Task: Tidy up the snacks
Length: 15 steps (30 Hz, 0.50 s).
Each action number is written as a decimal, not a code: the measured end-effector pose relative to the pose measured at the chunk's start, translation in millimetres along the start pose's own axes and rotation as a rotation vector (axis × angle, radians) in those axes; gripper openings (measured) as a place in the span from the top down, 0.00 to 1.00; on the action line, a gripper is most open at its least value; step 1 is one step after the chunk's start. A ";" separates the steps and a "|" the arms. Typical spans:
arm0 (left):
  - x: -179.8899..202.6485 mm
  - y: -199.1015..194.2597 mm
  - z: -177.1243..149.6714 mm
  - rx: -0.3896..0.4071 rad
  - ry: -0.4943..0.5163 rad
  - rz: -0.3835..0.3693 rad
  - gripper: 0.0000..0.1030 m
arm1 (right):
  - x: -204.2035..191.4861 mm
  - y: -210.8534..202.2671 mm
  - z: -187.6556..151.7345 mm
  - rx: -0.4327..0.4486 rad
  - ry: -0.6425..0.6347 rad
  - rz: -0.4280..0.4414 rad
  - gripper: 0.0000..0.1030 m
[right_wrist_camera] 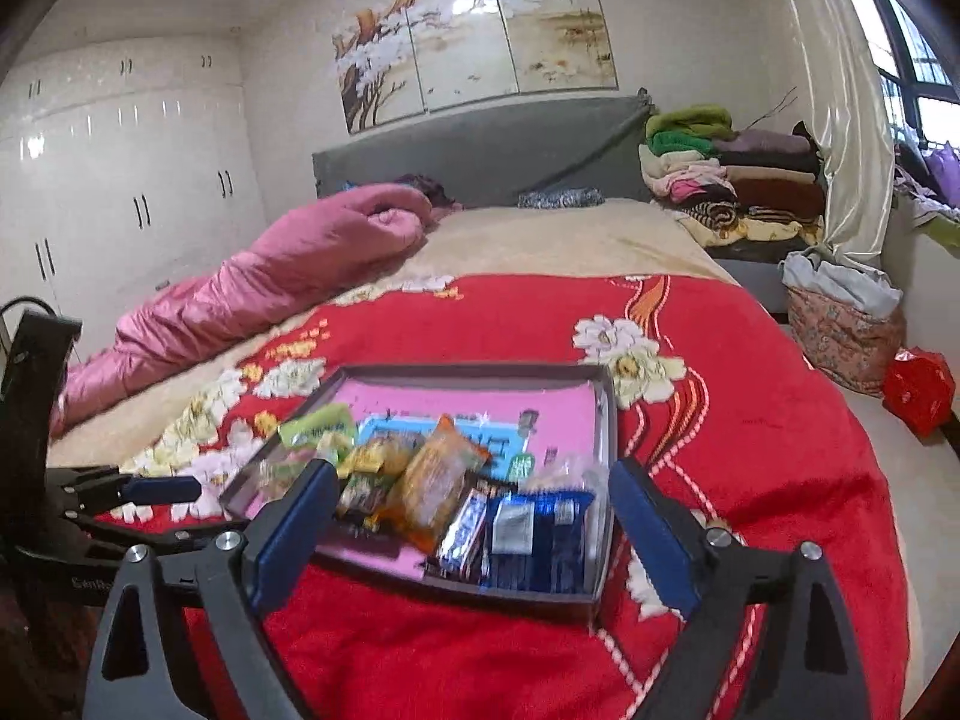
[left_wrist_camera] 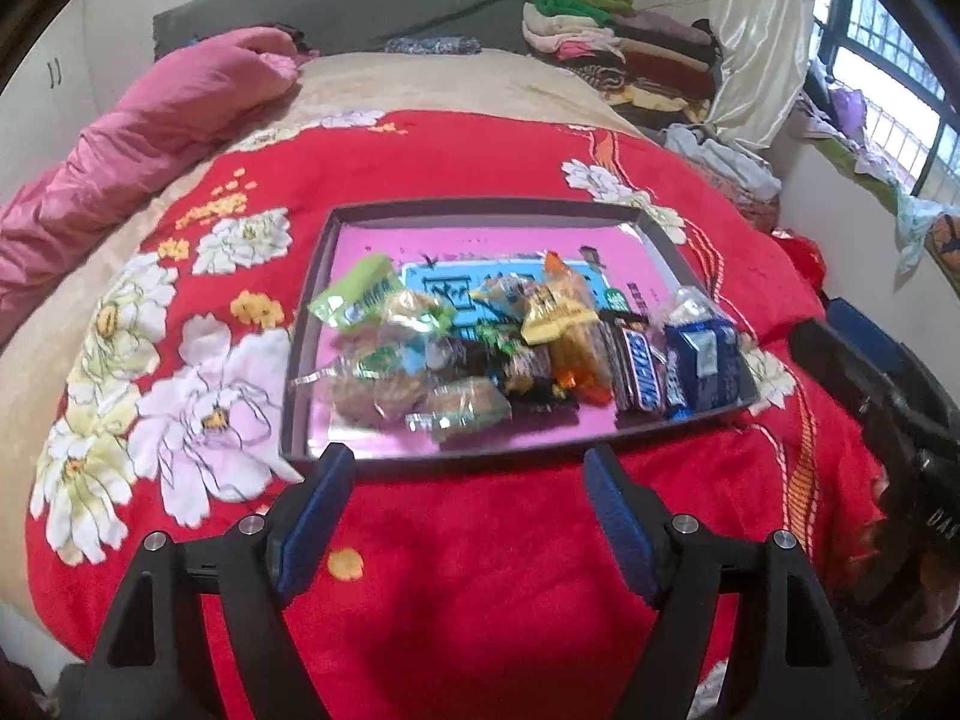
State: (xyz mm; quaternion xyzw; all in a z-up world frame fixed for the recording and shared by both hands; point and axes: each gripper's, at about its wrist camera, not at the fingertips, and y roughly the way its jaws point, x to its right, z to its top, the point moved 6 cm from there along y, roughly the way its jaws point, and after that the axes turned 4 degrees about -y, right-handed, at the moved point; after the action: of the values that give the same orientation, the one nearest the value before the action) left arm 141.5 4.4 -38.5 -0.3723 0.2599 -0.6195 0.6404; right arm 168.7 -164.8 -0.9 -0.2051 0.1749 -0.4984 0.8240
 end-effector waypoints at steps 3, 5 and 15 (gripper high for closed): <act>-2.5 -3.8 -5.9 0.001 -0.004 -0.004 0.23 | -8.0 -6.7 -7.0 -0.015 -0.008 -0.010 0.11; -4.0 -6.3 -8.0 0.006 -0.002 0.002 0.23 | -10.2 -12.7 -11.3 -0.023 -0.001 -0.020 0.10; -8.5 -16.5 -31.3 -0.007 -0.035 -0.017 0.23 | -9.5 -23.3 -41.6 -0.135 0.130 -0.054 0.09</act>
State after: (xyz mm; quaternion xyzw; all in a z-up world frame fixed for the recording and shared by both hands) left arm 105.9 8.7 -44.8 -0.3878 0.2477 -0.6172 0.6382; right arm 126.5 -172.9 -23.7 -0.2321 0.2555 -0.5199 0.7814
